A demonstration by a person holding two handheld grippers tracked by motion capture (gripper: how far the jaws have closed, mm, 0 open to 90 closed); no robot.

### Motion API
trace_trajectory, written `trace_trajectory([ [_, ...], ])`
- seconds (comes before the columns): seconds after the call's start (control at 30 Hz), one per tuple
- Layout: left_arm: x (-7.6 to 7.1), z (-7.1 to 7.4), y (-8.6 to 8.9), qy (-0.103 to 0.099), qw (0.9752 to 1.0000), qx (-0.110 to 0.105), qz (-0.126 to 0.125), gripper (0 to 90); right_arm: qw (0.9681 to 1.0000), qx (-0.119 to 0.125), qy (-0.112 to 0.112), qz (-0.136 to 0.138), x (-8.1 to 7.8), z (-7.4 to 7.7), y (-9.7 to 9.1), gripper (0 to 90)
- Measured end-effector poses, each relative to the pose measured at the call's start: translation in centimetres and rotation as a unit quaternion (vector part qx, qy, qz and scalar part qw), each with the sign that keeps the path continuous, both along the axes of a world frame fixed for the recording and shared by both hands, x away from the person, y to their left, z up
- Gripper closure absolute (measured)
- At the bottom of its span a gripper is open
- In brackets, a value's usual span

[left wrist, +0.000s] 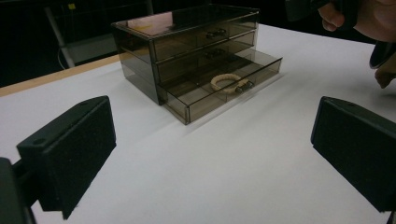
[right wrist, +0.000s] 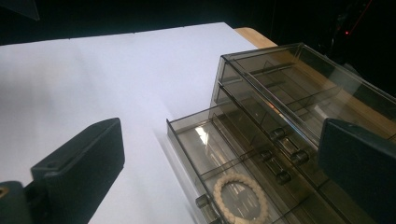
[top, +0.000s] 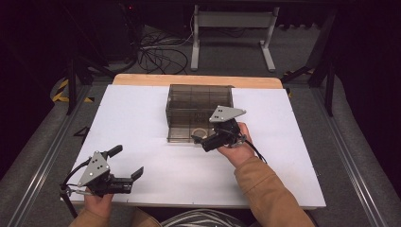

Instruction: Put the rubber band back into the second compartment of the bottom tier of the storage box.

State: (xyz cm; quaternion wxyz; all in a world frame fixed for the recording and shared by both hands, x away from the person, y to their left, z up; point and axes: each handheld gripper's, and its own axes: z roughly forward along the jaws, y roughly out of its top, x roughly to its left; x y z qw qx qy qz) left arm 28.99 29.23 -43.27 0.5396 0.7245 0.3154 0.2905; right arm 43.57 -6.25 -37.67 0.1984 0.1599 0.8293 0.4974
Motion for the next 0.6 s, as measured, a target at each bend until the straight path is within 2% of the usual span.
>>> trace_trajectory([
  [0.3, 0.0, 0.0, 0.1, 0.000, 1.0000, 0.000, 0.000, 0.6, 0.9999, 0.006, -0.010, 0.006, -1.1, 0.6, -0.9, 1.6],
  [0.6, 0.0, 0.1, 0.0, 0.000, 1.0000, 0.001, 0.002, 0.6, 0.9993, 0.029, -0.021, 0.001, -3.0, 1.4, -3.3, 0.0],
])
